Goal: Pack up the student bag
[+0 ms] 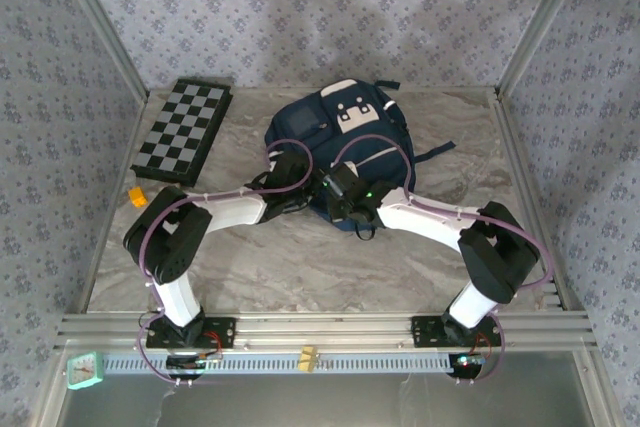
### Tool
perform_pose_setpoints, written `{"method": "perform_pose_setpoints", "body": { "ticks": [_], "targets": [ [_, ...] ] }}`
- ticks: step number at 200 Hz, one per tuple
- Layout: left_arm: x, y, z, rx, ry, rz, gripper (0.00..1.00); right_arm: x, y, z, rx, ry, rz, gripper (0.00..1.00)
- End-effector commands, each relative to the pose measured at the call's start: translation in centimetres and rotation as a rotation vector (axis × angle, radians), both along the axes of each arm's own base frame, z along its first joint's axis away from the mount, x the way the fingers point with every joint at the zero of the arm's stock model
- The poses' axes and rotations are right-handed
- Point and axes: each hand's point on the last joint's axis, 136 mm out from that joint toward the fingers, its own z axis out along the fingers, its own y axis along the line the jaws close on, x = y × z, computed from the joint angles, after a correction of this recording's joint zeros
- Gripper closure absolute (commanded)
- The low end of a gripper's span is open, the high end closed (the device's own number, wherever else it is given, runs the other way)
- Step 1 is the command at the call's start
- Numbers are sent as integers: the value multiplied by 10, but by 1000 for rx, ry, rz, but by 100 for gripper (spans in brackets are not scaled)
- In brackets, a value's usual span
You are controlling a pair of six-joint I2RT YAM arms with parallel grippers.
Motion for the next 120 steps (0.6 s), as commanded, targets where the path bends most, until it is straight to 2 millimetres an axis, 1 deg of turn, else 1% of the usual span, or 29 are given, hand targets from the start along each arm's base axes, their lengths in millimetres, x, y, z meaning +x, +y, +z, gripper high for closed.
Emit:
{"method": "perform_pose_setpoints", "body": {
  "ticks": [1, 16, 21, 28, 38, 52, 58, 62, 71, 82, 91, 104, 110, 120],
  "targets": [
    [11, 8, 25, 19, -66, 28, 100, 0, -20, 13, -67, -20, -45, 100],
    [11, 28, 23, 53, -64, 38, 100, -5, -33, 14, -111, -12, -70, 100],
    [9, 31, 24, 56, -69, 28, 100, -8, -38, 13, -132, -10, -75, 100],
    [9, 41, 25, 68, -76, 20, 100, -14, -45, 12, -153, -8, -76, 100],
    [5, 58, 22, 107, -56, 16, 100, -21, -55, 9, -171, 0, -81, 100],
    [0, 80, 20, 158, -47, -4, 100, -27, -70, 8, -191, 13, -96, 100],
    [0, 90, 20, 173, -46, -12, 100, -25, -77, 10, -194, 13, -114, 100],
    [-1, 96, 20, 185, -49, -20, 100, -27, -86, 8, -214, 32, -128, 100],
    [-3, 104, 22, 204, -59, -62, 100, -25, -100, 10, -236, 39, -164, 100],
    [-2, 114, 24, 229, -64, -109, 100, -21, -109, 13, -270, 21, -165, 100],
    [1, 123, 27, 248, -72, -141, 100, -21, -103, 15, -286, 6, -119, 100],
    [11, 138, 33, 260, -109, -185, 100, -28, -81, 15, -285, 2, -15, 100],
    [17, 149, 35, 286, -121, -192, 100, -34, -67, 13, -270, 9, 35, 100],
    [28, 166, 36, 345, -141, -212, 100, -49, -35, 9, -228, 26, 138, 100]
  ]
}}
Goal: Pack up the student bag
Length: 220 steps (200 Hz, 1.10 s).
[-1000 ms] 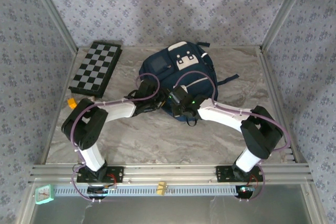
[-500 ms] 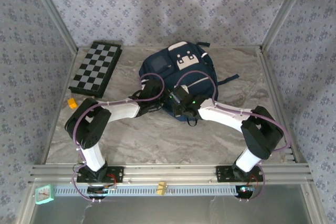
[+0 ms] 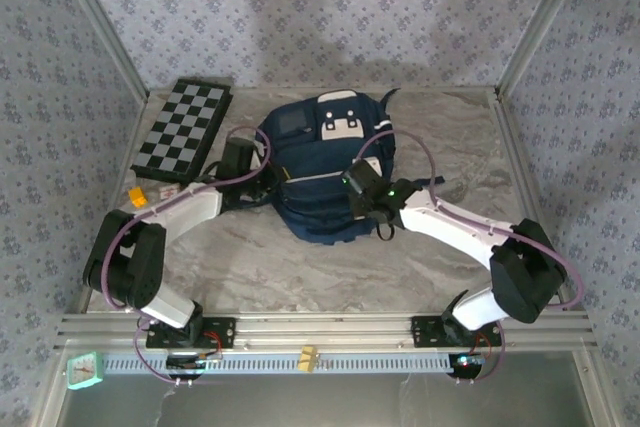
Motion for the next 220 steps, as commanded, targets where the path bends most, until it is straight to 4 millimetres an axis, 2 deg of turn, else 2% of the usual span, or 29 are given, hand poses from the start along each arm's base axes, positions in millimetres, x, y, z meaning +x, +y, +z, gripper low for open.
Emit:
{"method": "perform_pose_setpoints", "body": {
  "ticks": [1, 12, 23, 41, 58, 76, 90, 113, 144, 176, 202, 220],
  "targets": [
    [31, 57, 12, 179, -107, -20, 100, -39, 19, -18, -118, 87, 176, 100],
    [47, 77, 16, 217, -143, -40, 100, -47, 55, -16, -71, 83, 252, 100],
    [55, 88, 19, 247, -154, -97, 100, -43, 69, -12, -105, 58, 245, 100],
    [62, 100, 17, 339, -182, -163, 100, -29, 49, -18, -235, 51, 177, 100],
    [62, 106, 3, 419, -178, -227, 100, -13, 38, -17, -228, 42, 156, 100],
    [65, 123, -14, 527, -139, -247, 100, -16, 27, -19, -225, 51, 220, 100],
    [69, 133, -20, 568, -127, -266, 100, -16, 27, -18, -213, 36, 290, 100],
    [70, 127, -22, 582, -173, -352, 100, 4, 5, -18, -209, 45, 287, 100],
    [67, 124, -27, 599, -190, -424, 100, 29, 6, -4, -156, -12, 351, 100],
    [66, 118, -27, 589, -208, -480, 100, 55, 6, 3, -197, -71, 408, 100],
    [65, 116, -22, 589, -228, -501, 100, 73, -3, 4, -212, -66, 368, 100],
    [64, 114, -22, 575, -230, -508, 100, 78, -13, 9, -231, -74, 316, 100]
  ]
}}
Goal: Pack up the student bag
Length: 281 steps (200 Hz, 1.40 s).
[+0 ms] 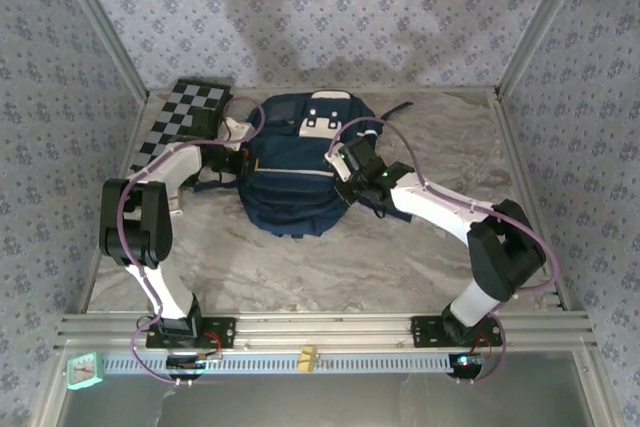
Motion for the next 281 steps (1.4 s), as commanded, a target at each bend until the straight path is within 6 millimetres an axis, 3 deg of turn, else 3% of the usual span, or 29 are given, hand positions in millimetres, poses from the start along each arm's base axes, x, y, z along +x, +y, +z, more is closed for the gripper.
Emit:
{"method": "perform_pose_setpoints", "body": {
  "ticks": [1, 20, 35, 38, 64, 108, 133, 145, 148, 154, 166, 183, 197, 216, 233, 246, 263, 281],
  "targets": [
    [11, 38, -6, 132, -33, 39, 100, 21, -50, 4, -145, -35, -147, 100],
    [11, 33, -6, 129, -32, 28, 100, 24, -50, 10, -98, -28, -172, 100],
    [11, 29, -6, 144, -32, 19, 100, 22, -56, 4, -117, 2, -204, 100],
    [11, 27, -5, 146, -33, 12, 100, 27, -53, 14, -101, -16, -207, 100],
    [10, 19, -2, 162, -50, 2, 100, 32, -61, 29, -59, -64, -286, 95],
    [17, 13, 5, 176, -77, -4, 100, 54, -71, 13, -83, -89, -358, 96],
    [18, 12, 13, 177, -84, -3, 100, 50, -62, 27, -39, -83, -325, 78],
    [18, 12, 18, 177, -95, 3, 100, 43, -54, 45, 30, -107, -291, 59],
    [18, 12, 19, 178, -96, 9, 97, 35, -56, 38, 32, -88, -284, 54],
    [17, 12, 22, 175, -95, 20, 90, 30, -56, 45, 68, -86, -279, 45],
    [14, 8, 30, 154, -93, 28, 63, 21, -62, 58, 126, -90, -304, 34],
    [6, -2, 48, 121, -126, 47, 35, 17, -85, 70, 196, -93, -386, 21],
    [-2, -6, 62, 86, -161, 93, 17, 19, -117, 69, 226, -112, -514, 16],
    [-8, 21, 74, 99, -214, 318, 1, 19, -179, 65, 196, -218, -733, 13],
    [-19, 58, 71, 154, -249, 536, 0, 14, -236, 60, 154, -306, -912, 9],
    [-29, 82, 63, 229, -272, 630, 0, 8, -276, 50, 116, -346, -1026, 0],
    [-39, 117, 57, 362, -312, 747, 0, 1, -308, 34, 66, -401, -1109, 0],
    [-49, 152, 48, 484, -332, 852, 0, 0, -325, 11, 65, -445, -1124, 0]
  ]
}}
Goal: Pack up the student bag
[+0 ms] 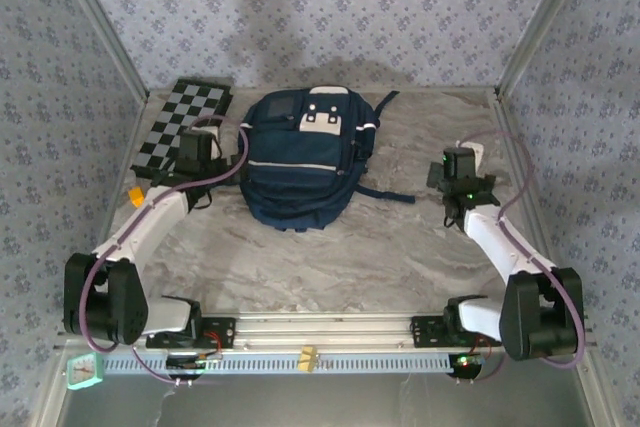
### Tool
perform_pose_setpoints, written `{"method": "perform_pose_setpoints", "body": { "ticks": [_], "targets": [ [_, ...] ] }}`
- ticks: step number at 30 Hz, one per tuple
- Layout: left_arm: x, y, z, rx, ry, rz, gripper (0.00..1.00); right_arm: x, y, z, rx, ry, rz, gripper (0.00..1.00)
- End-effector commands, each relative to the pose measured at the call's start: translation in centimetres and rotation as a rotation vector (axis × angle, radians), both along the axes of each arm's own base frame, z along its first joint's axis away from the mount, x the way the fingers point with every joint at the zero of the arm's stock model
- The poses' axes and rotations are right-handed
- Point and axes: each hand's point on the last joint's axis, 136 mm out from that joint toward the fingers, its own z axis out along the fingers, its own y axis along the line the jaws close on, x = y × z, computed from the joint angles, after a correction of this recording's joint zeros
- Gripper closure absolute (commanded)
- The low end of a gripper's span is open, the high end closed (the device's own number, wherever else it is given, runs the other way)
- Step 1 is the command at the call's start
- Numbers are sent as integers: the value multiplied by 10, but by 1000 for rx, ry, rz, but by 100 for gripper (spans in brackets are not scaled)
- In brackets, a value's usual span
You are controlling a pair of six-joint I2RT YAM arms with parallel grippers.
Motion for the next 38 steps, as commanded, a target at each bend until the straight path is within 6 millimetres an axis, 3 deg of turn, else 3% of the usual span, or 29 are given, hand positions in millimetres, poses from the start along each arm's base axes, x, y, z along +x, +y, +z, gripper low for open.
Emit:
{"method": "perform_pose_setpoints", "body": {
  "ticks": [1, 4, 6, 8, 11, 14, 16, 19, 25, 38],
  "targets": [
    [-9, 62, -5, 170, -45, 262, 0, 5, -29, -1, -59, -140, -92, 0],
    [-18, 88, -24, 152, -88, 337, 0, 13, -26, -30, 13, -181, -27, 0],
    [-18, 91, -33, 125, -164, 316, 0, 24, -21, -31, 17, -183, 35, 0],
    [-15, 86, -38, 138, -245, 260, 0, 35, -11, -26, 20, -229, 107, 0],
    [-9, 77, -38, 140, -327, 179, 0, 49, 7, -40, 53, -211, 243, 0],
    [7, 66, -39, 146, -342, 103, 0, 50, 34, -45, 11, -220, 375, 0],
    [14, 54, -37, 126, -404, 33, 0, 44, 35, -50, 2, -254, 384, 0],
    [18, 45, -53, 109, -412, -27, 0, 47, 29, -51, 37, -235, 361, 0],
    [25, 60, -64, 48, -359, 20, 0, 46, 30, -51, 34, -240, 371, 0],
    [26, 60, -64, 48, -360, 19, 0, 46, 32, -52, 36, -237, 377, 0]
  ]
}}
